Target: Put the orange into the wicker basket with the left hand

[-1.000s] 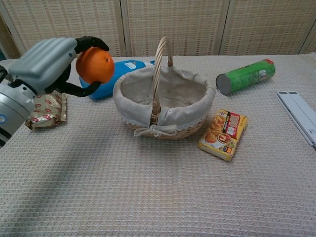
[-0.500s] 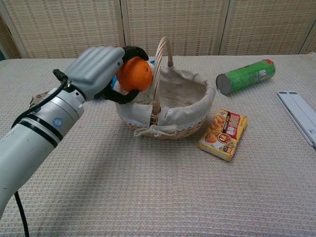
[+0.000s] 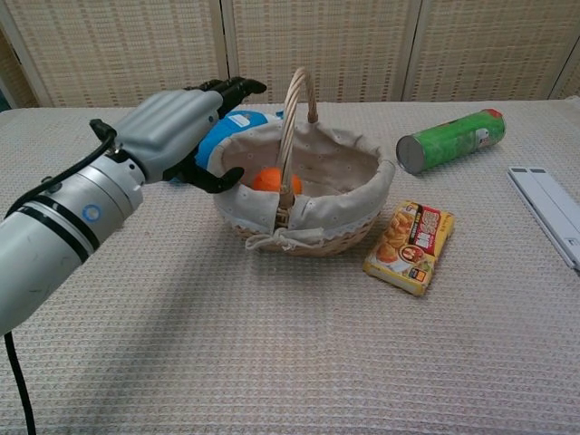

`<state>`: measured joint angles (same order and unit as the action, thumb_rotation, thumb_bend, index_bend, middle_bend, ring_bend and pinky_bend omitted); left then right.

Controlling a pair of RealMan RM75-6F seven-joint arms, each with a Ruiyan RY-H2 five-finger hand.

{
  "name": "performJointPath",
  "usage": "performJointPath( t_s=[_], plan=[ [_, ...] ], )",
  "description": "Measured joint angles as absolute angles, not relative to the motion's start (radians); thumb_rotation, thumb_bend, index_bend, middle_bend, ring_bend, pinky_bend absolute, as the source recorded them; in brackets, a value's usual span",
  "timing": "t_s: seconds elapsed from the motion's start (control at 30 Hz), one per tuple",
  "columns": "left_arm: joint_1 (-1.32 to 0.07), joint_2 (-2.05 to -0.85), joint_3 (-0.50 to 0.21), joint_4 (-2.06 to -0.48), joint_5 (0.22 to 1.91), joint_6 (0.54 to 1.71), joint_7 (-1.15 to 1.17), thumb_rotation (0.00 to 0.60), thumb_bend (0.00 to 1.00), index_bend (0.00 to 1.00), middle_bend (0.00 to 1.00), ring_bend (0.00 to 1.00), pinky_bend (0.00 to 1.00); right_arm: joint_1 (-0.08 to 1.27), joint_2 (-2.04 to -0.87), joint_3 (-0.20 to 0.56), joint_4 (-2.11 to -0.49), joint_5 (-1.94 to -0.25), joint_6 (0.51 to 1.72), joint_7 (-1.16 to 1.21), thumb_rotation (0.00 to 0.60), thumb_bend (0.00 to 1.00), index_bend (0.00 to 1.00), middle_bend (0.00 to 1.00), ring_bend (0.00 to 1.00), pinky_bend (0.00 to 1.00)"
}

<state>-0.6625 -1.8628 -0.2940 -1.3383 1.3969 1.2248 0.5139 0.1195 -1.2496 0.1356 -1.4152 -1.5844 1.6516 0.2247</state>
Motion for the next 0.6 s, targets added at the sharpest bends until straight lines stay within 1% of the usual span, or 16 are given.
performJointPath(
  t_s=[0.17, 0.27, 0.37, 0.47, 0.6],
  plan=[
    [-0.655, -1.853, -0.296, -1.334, 1.384, 1.256, 0.591, 0.6, 0.37, 0.0, 0.0, 0.02, 0.11, 0.12, -1.247, 0.135, -1.417, -1.584, 1.65, 0.228, 0.6, 0.19, 0.04, 0.0, 0.0, 0.11],
    [-0.638, -1.823, -0.291, -1.336, 1.369, 1.276, 0.661, 0.6, 0.37, 0.0, 0.0, 0.02, 0.11, 0.119, -1.245, 0.135, -1.419, -1.583, 1.649, 0.231, 0.6, 0.19, 0.04, 0.0, 0.0, 0.11],
    [-0.611, -1.764, -0.274, -1.345, 1.357, 1.283, 0.677, 0.6, 0.37, 0.0, 0.0, 0.02, 0.11, 0.12, -1.244, 0.134, -1.421, -1.583, 1.647, 0.231, 0.6, 0.19, 0.04, 0.0, 0.0, 0.11],
    [-0.581, -1.681, -0.243, -1.372, 1.342, 1.267, 0.663, 0.6, 0.37, 0.0, 0.0, 0.02, 0.11, 0.123, -1.245, 0.134, -1.421, -1.583, 1.642, 0.225, 0.6, 0.19, 0.04, 0.0, 0.0, 0.11],
    [-0.532, -1.53, -0.188, -1.454, 1.3, 1.209, 0.623, 0.6, 0.37, 0.0, 0.0, 0.02, 0.12, 0.128, -1.247, 0.131, -1.421, -1.581, 1.627, 0.213, 0.6, 0.19, 0.04, 0.0, 0.0, 0.11]
  ],
)
